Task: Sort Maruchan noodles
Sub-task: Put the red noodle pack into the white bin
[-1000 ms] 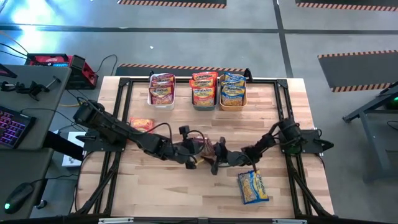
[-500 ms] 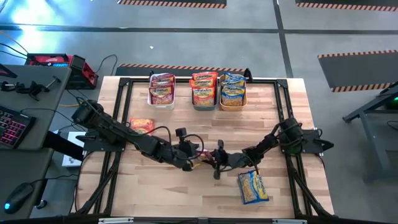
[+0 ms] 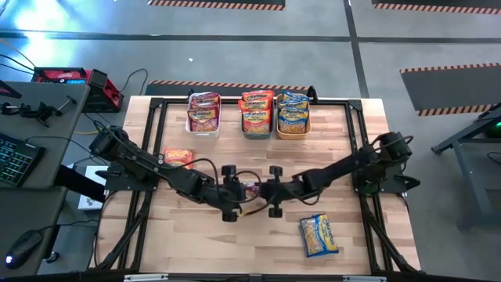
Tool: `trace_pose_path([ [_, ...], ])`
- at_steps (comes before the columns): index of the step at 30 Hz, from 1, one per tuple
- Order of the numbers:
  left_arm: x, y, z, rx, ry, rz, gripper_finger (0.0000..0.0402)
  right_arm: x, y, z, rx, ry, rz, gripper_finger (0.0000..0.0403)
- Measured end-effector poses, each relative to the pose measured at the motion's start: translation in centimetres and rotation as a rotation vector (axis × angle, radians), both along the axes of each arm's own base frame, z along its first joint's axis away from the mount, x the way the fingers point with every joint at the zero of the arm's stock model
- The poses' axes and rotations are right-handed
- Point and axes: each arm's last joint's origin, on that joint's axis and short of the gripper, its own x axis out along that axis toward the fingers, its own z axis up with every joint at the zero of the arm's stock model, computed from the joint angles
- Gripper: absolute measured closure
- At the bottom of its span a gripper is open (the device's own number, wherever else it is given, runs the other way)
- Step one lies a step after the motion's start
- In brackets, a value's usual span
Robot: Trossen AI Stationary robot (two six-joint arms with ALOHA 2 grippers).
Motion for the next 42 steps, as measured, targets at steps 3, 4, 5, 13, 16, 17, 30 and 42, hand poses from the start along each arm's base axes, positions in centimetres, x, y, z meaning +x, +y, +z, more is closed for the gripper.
trace_pose_path([
  [3, 0.0, 0.1, 0.0, 0.002, -0.009, 0.032, 0.0212, 0.9, 0.3, 1.5, -0.044, 0.059, 0.038, 0.0325],
  [4, 0.0, 0.1, 0.0, 0.005, -0.010, 0.038, 0.0204, 1.2, 0.3, 1.8, -0.052, 0.071, 0.050, 0.0325],
  [5, 0.0, 0.1, 0.0, 0.009, -0.012, 0.041, 0.0196, 1.4, 0.4, 2.1, -0.056, 0.087, 0.065, 0.0325],
  [13, -0.2, -0.1, 0.1, 0.099, -0.028, 0.048, 0.0171, 1.6, 0.0, 2.6, -0.067, 0.131, 0.063, 0.0324],
  [16, -0.2, -0.2, 0.2, 0.132, -0.030, 0.046, 0.0171, 1.6, 0.0, 2.6, -0.061, 0.137, 0.070, 0.0324],
  [17, -0.3, -0.3, 0.2, 0.134, -0.032, 0.046, 0.0171, 1.6, 0.1, 2.6, -0.061, 0.137, 0.071, 0.0323],
  [30, -0.3, -0.2, -2.7, 0.002, -0.086, -0.011, 0.0173, 2.0, 0.2, 2.9, -0.055, 0.087, 0.100, 0.0323],
  [42, 0.1, 0.1, -2.9, -0.004, -0.088, -0.002, 0.0311, 2.1, 0.5, 3.0, -0.053, 0.064, 0.128, 0.0305],
])
